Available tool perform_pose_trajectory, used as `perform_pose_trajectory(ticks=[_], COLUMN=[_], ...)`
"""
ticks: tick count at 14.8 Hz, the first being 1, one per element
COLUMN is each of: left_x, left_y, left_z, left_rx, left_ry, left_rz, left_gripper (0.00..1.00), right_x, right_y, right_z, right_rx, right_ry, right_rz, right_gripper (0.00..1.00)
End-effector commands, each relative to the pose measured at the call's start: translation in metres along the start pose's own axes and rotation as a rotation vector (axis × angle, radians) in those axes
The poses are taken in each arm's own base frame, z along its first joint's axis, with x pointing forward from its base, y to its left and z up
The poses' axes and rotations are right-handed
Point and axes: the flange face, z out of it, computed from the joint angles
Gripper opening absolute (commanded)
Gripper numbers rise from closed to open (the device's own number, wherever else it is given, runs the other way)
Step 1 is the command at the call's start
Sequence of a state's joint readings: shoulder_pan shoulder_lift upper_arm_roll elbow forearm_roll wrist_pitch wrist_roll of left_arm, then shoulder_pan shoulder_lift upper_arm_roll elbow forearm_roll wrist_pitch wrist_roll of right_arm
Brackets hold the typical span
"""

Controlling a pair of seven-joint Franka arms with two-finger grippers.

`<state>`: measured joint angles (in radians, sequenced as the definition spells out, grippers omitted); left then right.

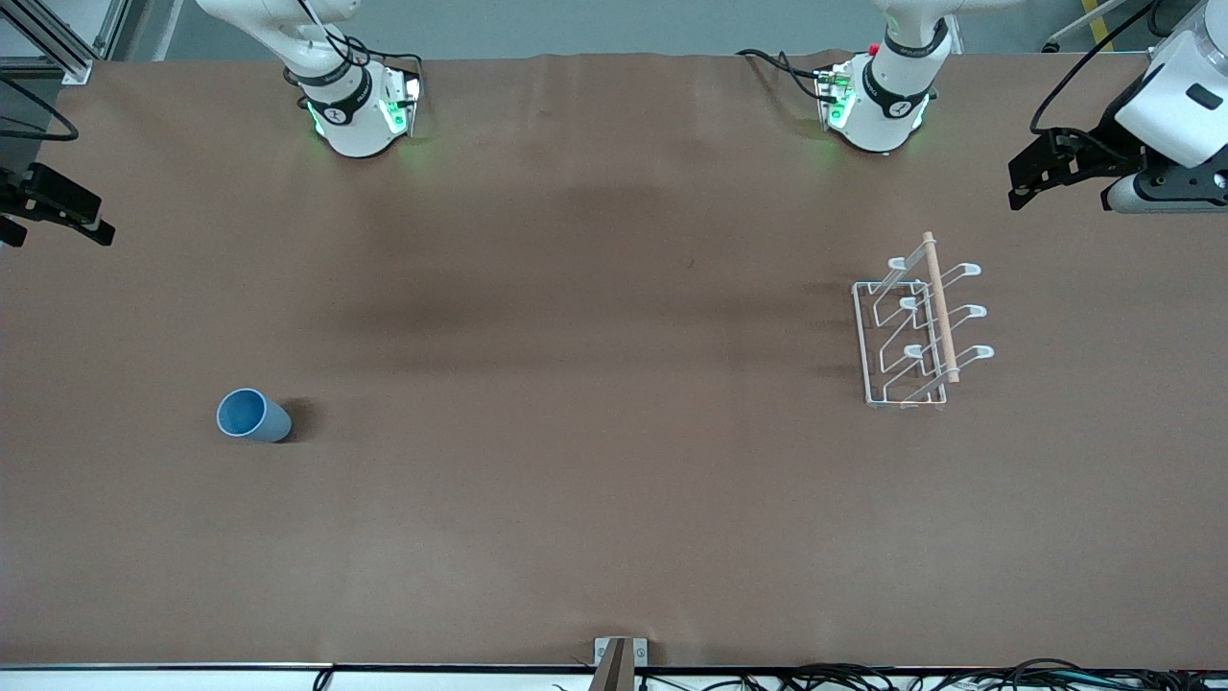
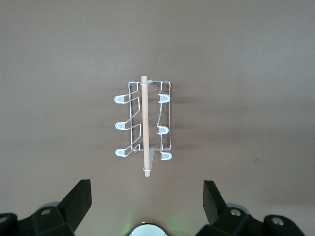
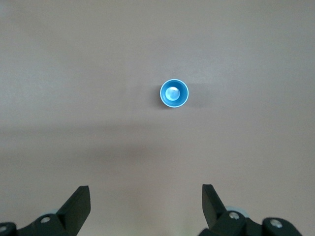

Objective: Hang cup on cup holder

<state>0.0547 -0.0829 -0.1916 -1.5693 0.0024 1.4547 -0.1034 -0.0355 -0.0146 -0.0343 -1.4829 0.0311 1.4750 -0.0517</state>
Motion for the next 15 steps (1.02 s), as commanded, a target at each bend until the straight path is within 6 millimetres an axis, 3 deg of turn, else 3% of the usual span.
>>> perform_pose_trajectory(ticks=[1,8,9,11,12,15], left_x=[0.003,0.007,0.007,0.007,0.009,0.013], left_y=[-0.002,-0.004,-0.004,-0.004,-0.005,-0.003], left_z=[-0.008,-0.005,-0.013,-0.014,-0.013,-0.009], left_rx=[0.006,0.005,0.002,0.004,0.003,0.001], left_ry=[0.016,0.011,0.028,0.028,0.026,0.019], left_rz=[0.011,0.009,0.008,0.008,0.007,0.009], left_gripper=[1.0,1.0,1.0,1.0,1.0,1.0], right_x=[-0.003,-0.002,0.001,0.009,0.014,0.031], right_y=[0.003,0.004,0.006,0.029,0.03,0.037], right_z=[0.0,0.0,0.006,0.025,0.033,0.079], right_rx=[-0.011,-0.011,-0.011,-0.009,-0.009,-0.011], right_ry=[-0.004,0.0,-0.01,-0.027,-0.026,-0.009], right_rz=[0.003,0.009,0.011,0.05,0.05,0.056], right_gripper=[1.0,1.0,1.0,1.0,1.0,1.0])
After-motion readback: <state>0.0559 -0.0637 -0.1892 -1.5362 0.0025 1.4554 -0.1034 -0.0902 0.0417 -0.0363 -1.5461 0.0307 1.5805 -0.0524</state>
